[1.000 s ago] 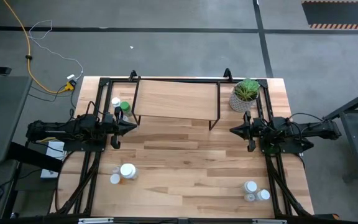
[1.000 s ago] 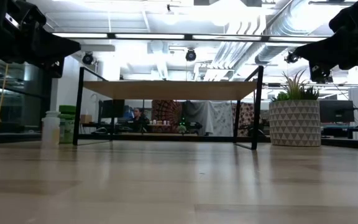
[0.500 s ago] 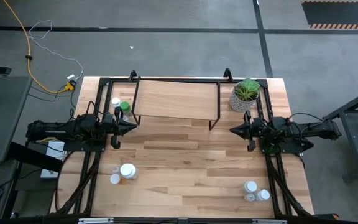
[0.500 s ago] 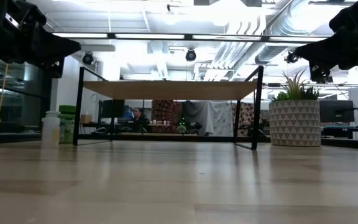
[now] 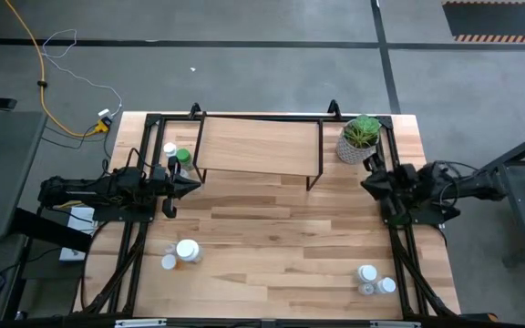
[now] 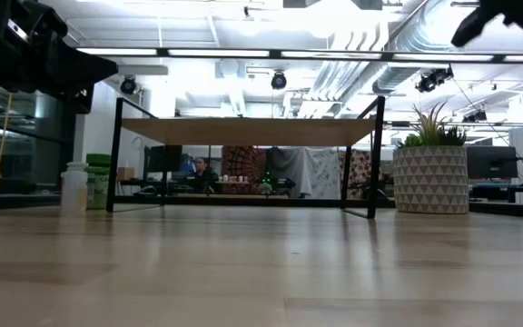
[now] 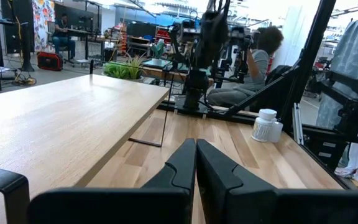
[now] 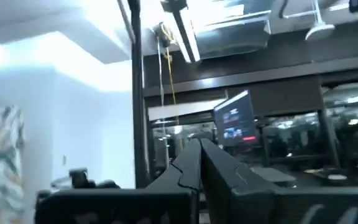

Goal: Pick and place medicine bottles onto shelf by color
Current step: Put the white medicine bottle on the shelf

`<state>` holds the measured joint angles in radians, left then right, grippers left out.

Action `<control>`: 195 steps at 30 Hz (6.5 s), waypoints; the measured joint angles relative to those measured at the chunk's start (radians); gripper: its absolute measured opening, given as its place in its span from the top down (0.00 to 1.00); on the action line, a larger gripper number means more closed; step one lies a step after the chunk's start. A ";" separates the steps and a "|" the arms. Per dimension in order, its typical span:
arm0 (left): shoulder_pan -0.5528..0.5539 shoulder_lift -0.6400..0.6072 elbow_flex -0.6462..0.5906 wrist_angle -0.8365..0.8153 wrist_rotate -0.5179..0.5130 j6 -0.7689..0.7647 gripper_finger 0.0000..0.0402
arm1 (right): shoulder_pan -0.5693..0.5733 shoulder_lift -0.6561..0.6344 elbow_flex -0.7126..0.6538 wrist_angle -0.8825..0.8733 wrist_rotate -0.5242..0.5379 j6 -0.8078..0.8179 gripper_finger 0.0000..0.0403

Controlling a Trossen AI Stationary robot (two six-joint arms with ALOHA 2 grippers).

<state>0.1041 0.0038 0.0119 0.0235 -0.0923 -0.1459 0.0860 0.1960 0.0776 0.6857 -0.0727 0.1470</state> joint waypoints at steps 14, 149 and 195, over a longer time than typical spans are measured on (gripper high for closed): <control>0.000 0.000 0.000 0.000 0.000 0.000 0.99 | 0.000 0.401 0.649 -1.014 0.402 0.185 0.52; 0.000 0.001 0.000 0.000 0.002 0.000 0.99 | -0.362 1.719 2.186 -2.257 0.263 0.341 0.56; 0.000 0.002 0.000 0.000 0.000 0.000 0.99 | -0.631 1.507 1.838 -2.243 0.167 0.428 0.56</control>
<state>0.1043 0.0055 0.0116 0.0234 -0.0925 -0.1459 -0.5453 1.7027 1.9160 -1.5575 0.0942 0.5750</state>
